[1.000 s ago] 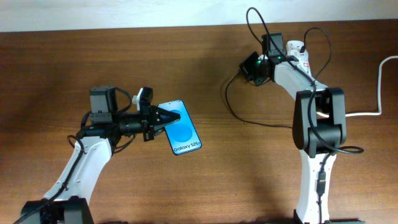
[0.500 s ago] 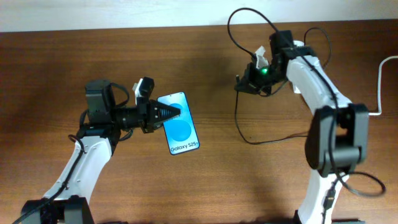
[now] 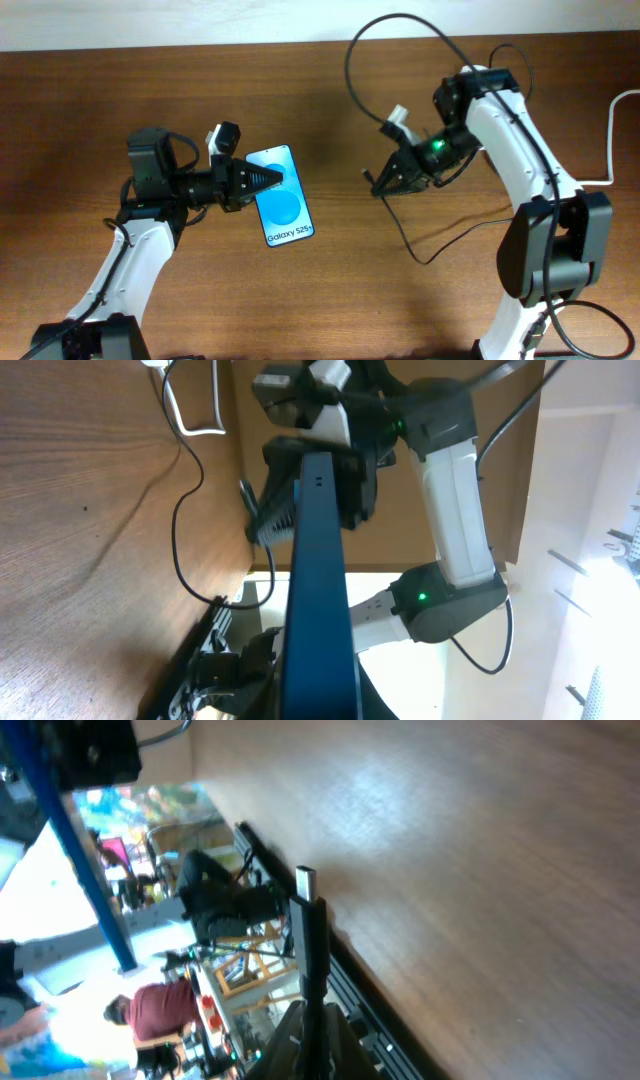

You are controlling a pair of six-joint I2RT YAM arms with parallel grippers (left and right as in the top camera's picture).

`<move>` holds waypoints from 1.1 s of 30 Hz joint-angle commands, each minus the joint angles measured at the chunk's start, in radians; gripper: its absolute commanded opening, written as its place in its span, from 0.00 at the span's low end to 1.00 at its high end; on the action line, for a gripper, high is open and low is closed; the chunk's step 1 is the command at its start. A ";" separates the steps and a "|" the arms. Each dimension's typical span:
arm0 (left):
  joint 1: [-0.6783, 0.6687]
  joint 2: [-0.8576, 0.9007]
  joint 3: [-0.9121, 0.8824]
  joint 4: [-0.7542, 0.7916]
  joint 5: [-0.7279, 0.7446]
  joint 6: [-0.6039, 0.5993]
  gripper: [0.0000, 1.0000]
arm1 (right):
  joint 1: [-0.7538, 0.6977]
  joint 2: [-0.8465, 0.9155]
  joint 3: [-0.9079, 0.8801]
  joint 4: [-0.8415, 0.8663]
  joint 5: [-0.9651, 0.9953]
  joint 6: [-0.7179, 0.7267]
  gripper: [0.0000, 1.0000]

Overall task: Plug charger to phone and switch on socket
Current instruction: 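Carry the cable connector with the right gripper toward the phone's bottom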

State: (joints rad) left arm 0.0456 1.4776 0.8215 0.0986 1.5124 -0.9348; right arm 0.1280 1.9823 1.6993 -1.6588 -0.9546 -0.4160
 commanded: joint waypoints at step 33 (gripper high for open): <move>0.034 -0.001 0.013 0.242 -0.179 -0.293 0.00 | 0.151 -0.772 -0.597 0.407 -0.207 0.451 0.05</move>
State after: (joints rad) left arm 0.0654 1.4803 0.8211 0.2649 1.3266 -1.1805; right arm 0.2348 1.2198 1.1976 -1.3190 -0.9989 0.0223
